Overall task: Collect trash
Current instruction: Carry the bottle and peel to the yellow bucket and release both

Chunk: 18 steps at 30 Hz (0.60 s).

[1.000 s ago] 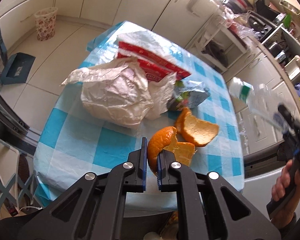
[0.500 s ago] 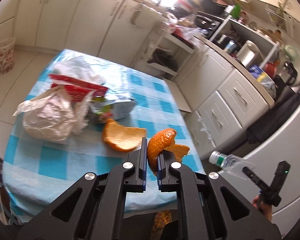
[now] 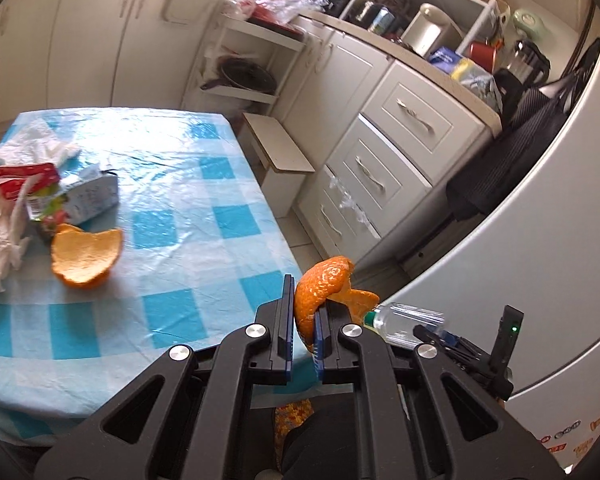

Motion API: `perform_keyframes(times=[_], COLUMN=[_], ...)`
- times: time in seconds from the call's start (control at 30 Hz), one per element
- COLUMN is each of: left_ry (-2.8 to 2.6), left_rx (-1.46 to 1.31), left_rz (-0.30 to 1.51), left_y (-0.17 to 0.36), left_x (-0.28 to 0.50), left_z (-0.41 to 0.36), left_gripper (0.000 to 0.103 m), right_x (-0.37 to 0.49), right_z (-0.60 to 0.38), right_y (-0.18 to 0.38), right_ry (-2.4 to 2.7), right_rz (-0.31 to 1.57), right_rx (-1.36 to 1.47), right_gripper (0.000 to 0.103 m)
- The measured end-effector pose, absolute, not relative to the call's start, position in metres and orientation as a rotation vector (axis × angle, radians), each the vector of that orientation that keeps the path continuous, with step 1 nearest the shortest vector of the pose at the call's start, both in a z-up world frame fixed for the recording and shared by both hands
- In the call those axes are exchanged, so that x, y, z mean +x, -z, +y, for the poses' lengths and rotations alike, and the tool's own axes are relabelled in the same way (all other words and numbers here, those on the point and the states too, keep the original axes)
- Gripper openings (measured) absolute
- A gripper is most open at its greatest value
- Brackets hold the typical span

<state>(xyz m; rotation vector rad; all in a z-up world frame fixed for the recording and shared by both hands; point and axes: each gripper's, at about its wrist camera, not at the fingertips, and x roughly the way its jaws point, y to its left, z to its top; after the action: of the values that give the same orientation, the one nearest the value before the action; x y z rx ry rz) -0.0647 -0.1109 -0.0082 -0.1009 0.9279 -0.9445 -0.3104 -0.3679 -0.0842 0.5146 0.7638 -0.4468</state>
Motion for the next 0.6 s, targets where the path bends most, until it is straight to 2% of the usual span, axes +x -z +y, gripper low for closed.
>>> perform_keyframes(times=[0.27,0.53,0.6], left_ry=[1.006,1.100,1.102], left_rx=[0.012,0.288,0.386], left_rz=[0.955,1.043,1.071], left_y=[0.017,0.055,0.071], left_x=[-0.074,-0.090,-0.098], left_z=[-0.189,-0.323,-0.353], left_gripper=[0.007,0.008,0.012], right_x=[-0.292,-0.347,-0.363], right_z=[-0.397,-0.388,-0.385], right_y=[0.131,0.091,0.081], right_ry=[0.492,0.516,0.522], right_rz=[0.841,0.688,0.659], right_rx=[0.587,0.637,0.657], right_gripper=[0.058,0.064,0.064])
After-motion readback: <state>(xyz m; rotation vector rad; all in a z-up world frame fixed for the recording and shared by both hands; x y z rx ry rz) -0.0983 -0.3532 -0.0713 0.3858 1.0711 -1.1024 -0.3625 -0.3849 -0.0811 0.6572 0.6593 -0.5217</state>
